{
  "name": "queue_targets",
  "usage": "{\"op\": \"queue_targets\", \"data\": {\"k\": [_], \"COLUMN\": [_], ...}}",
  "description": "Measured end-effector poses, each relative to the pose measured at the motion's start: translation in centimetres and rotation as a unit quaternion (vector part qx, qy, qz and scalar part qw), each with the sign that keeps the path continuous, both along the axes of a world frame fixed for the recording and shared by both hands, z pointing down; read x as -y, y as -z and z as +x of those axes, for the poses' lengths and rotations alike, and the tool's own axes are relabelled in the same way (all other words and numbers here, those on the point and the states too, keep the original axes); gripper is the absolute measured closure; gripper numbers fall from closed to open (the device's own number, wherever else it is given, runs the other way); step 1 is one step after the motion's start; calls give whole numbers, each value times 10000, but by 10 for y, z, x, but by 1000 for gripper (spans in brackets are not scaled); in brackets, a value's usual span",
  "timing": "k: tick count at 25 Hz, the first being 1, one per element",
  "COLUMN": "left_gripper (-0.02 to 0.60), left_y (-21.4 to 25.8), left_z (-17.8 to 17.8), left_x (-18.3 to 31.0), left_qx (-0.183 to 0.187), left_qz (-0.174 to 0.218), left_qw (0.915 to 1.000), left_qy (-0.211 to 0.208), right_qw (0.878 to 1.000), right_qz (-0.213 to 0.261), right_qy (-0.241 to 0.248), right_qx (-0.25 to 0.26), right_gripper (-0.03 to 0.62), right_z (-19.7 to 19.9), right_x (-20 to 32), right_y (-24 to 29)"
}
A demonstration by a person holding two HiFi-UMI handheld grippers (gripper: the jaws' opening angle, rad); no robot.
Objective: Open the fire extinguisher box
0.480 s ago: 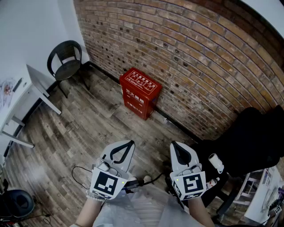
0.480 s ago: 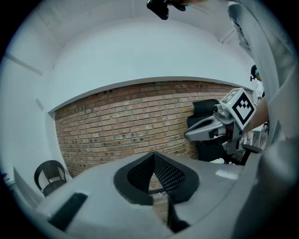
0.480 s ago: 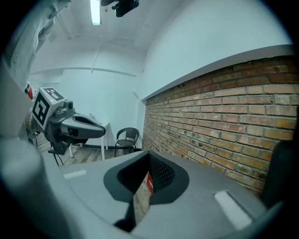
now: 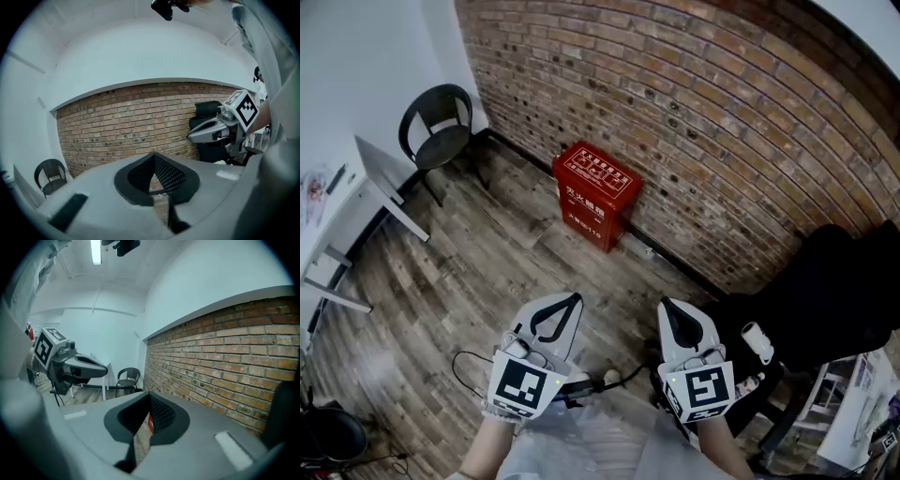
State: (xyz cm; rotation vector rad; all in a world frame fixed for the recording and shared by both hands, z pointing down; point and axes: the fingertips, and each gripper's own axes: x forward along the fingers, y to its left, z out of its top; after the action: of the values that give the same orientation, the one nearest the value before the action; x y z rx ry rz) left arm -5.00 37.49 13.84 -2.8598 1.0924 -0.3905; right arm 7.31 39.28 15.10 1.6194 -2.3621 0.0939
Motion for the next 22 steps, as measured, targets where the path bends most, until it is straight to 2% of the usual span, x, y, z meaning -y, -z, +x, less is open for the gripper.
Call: {"op": "queue_targets", "data": {"k": [11, 18, 22], "left_gripper": [581, 581, 581], "left_y": [-1, 4, 3], "left_z": [-10, -23, -30], "left_x": [4, 8, 9], "left_qx": [8, -155, -129], "left_qz": [-6, 49, 42], "left_qw": [10000, 9998, 9998], "left_qy": [29, 129, 119], "right_qw": [9999, 9999, 9999], "right_qz": [9, 108, 118], "right_qy": [-50, -58, -69], "right_qx": [136, 53, 44], "right_gripper": [585, 585, 585], "right_z": [-5, -15, -22], "right_x": [2, 7, 6], "right_y": [3, 8, 8]}}
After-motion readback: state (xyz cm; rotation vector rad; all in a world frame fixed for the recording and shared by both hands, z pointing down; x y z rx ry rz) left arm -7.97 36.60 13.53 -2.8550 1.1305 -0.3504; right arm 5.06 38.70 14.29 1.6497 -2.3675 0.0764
